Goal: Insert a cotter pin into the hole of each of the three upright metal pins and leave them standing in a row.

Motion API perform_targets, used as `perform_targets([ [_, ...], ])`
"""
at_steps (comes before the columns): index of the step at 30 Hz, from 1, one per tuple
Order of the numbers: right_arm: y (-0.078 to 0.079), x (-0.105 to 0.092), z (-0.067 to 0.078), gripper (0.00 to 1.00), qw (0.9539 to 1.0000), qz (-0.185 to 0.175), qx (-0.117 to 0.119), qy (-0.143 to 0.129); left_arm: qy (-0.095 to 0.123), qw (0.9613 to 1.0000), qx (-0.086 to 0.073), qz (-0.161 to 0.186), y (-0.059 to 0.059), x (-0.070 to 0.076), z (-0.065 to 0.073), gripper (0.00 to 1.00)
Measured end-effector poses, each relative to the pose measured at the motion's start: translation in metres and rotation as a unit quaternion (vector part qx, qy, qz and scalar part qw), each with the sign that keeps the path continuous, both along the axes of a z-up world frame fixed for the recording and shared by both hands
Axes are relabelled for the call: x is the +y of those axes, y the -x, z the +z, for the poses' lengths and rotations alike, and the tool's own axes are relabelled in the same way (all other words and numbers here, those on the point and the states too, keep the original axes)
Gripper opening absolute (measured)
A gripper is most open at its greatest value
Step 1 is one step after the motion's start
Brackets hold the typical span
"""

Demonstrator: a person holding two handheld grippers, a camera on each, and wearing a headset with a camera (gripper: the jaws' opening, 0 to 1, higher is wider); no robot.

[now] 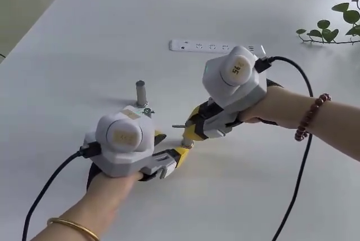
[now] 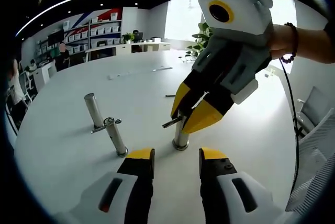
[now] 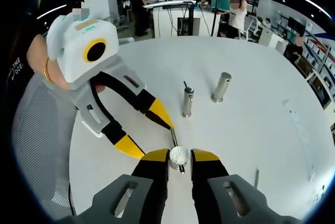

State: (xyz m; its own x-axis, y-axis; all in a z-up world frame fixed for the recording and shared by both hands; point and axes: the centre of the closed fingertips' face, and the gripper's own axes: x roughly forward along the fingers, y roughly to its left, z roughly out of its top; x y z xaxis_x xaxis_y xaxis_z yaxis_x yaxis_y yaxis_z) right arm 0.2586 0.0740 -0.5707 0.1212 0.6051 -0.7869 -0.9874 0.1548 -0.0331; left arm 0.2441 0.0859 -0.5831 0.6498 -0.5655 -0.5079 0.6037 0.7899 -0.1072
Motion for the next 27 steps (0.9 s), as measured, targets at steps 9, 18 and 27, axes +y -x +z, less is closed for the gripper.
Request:
perform_targets([
  [9, 0.000, 0.001, 0.001, 0.09, 0.9999, -0.006, 0.007, -0.011, 0.003, 1.0000, -0.003, 0.009, 0.005, 0.012, 0.007, 0.37],
  [18, -0.001, 0.002, 0.004, 0.08, 0.9999, -0.004, 0.007, -0.010, 0.021, 0.9995, -0.010, 0.024, 0.011, 0.021, 0.023, 0.41],
  [27, -0.010, 0.008, 0.007, 0.08, 0.9999, 0.001, 0.003, -0.014, 0.010, 0.9996, -0.010, 0.023, 0.016, 0.030, 0.031, 0.46],
])
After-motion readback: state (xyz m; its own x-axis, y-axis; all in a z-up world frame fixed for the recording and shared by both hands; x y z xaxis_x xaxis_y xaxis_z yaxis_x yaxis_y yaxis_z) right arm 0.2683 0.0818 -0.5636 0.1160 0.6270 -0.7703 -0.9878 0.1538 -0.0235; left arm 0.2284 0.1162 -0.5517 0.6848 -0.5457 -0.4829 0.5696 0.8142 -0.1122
